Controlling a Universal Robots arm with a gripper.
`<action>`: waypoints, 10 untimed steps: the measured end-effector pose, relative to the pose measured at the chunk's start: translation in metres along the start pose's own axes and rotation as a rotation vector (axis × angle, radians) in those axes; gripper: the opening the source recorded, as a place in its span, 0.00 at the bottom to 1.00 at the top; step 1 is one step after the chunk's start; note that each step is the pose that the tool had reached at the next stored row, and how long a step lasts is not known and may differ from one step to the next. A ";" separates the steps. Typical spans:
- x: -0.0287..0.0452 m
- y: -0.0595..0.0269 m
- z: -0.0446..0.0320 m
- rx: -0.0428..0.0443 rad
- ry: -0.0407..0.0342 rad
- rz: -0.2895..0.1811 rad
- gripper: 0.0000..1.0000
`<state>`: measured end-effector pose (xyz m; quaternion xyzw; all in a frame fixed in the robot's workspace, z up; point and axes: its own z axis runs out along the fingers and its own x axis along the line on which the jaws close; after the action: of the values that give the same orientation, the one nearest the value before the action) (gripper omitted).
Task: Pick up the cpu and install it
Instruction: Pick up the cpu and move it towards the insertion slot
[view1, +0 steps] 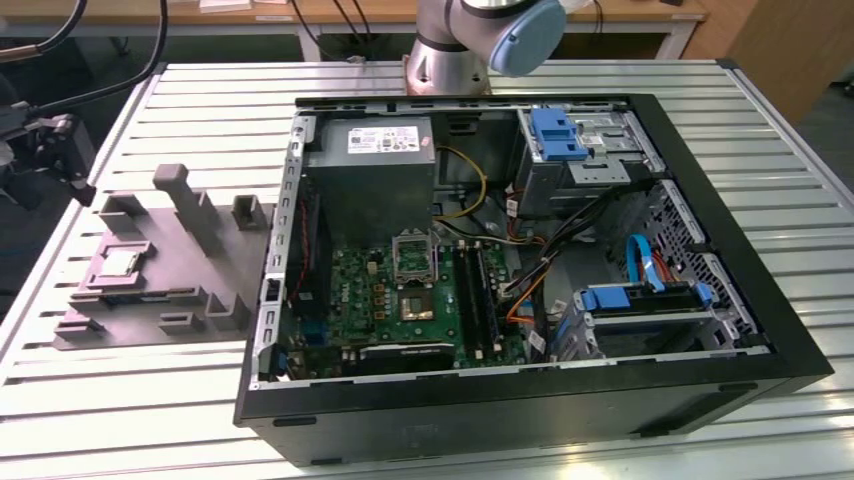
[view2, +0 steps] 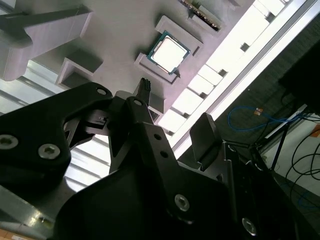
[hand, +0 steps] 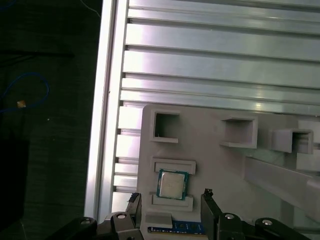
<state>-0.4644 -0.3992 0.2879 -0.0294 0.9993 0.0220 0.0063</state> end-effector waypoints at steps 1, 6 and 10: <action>0.0000 0.0000 0.0001 0.0000 0.0000 0.000 0.59; 0.0001 -0.0007 0.0038 -0.0001 0.0003 -0.003 0.59; 0.0002 -0.0011 0.0084 -0.0001 0.0004 -0.006 0.59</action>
<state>-0.4645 -0.3999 0.2794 -0.0322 0.9992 0.0220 0.0062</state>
